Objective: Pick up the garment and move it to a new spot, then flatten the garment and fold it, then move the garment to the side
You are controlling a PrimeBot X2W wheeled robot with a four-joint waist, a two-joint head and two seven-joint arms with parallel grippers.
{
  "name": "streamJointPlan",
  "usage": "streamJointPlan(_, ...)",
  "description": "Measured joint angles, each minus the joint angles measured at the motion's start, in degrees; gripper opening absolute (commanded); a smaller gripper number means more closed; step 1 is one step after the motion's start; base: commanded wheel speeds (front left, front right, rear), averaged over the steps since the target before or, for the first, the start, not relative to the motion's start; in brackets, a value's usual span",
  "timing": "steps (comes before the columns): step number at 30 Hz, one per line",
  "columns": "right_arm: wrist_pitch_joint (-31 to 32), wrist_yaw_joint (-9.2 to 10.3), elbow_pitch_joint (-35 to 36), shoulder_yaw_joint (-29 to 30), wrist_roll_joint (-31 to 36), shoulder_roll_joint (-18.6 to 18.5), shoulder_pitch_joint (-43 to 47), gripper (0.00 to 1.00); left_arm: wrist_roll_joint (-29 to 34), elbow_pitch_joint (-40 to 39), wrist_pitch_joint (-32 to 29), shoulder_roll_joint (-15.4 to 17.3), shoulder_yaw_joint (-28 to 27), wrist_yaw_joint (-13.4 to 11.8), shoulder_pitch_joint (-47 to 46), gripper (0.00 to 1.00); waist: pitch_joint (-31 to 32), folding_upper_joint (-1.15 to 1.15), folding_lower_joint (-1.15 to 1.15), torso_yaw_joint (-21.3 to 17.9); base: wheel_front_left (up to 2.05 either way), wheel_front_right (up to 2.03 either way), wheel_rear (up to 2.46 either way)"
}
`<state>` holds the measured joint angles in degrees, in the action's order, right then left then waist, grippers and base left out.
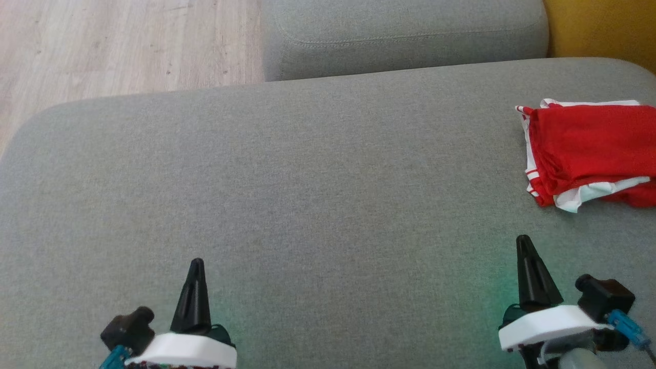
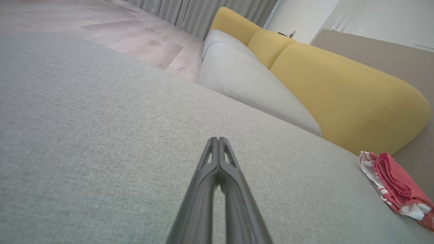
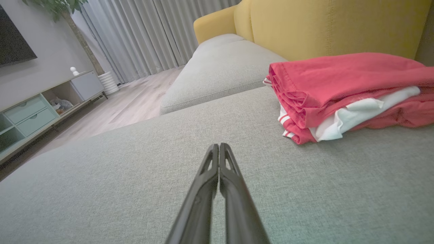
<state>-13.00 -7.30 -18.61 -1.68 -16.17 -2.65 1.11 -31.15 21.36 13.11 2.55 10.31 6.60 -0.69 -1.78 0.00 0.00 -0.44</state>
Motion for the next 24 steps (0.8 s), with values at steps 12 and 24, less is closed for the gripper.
streamJointPlan(12,1.8,0.0,0.3,0.5,-8.1,0.0,-0.5,0.0,-6.4,-0.5,-1.8,0.0,-1.3,0.0,0.0,0.0,0.2,0.0,0.0,0.0,0.0,0.0,0.0)
streamJointPlan(24,3.5,0.0,0.4,1.0,-16.1,-0.1,-0.5,0.0,-12.8,-1.1,-3.6,0.0,-2.8,0.0,-0.2,0.0,0.3,0.0,0.0,0.1,0.0,0.0,0.0)
